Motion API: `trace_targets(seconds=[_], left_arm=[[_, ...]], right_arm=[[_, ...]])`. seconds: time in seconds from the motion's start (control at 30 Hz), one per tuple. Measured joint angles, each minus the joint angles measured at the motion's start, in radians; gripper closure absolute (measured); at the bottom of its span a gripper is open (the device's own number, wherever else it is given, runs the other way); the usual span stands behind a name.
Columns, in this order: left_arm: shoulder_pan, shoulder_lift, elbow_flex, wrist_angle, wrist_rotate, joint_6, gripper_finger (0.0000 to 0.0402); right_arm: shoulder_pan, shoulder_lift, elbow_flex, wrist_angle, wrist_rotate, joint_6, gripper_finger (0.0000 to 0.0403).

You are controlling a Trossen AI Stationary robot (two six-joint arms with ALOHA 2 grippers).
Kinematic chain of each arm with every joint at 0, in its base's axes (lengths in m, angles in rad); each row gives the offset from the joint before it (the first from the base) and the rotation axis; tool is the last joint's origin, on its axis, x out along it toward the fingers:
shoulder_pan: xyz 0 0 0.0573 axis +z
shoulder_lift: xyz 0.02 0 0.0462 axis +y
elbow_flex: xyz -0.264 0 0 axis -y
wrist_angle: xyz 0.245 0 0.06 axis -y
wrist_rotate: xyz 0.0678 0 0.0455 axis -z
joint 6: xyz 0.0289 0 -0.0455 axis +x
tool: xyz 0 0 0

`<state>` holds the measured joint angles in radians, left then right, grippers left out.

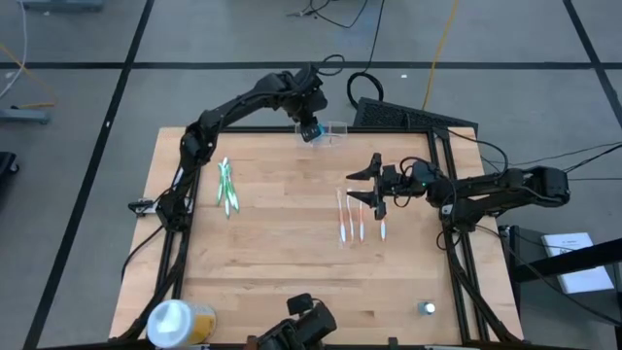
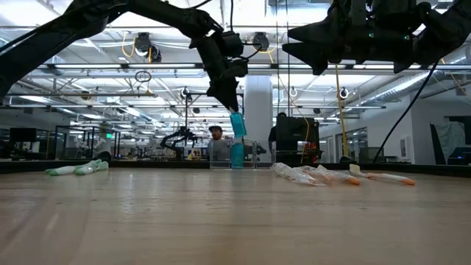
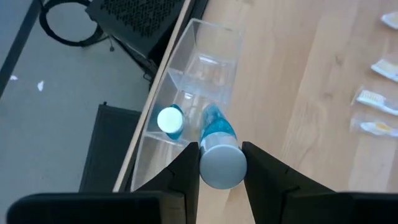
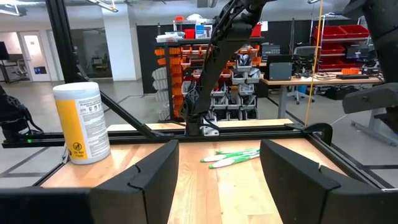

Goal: Pick & Place toothbrushing station
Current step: Put the blue mouthwash into the transparent organizer

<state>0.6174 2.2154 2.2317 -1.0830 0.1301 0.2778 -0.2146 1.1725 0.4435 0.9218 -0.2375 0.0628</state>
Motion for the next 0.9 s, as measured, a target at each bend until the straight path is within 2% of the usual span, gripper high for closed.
trace_targets(seconds=[0.4,0.73,0.9], left_arm=[[0.001,0.0,-0.099,0.046,-0.002,0.001,0.0302],[0.002,0.0,-0.11,0.047,-0.001,0.002,0.0301],[0.004,0.0,-0.11,0.047,-0.001,0.002,0.0256]], right_arm=[[0.0,0.0,0.0,0.0,0.0,0.0,0.0187],[0.0,0.0,0.0,0.0,0.0,0.0,0.0188],[0.0,0.0,0.0,-0.003,0.0,0.0,0.019]])
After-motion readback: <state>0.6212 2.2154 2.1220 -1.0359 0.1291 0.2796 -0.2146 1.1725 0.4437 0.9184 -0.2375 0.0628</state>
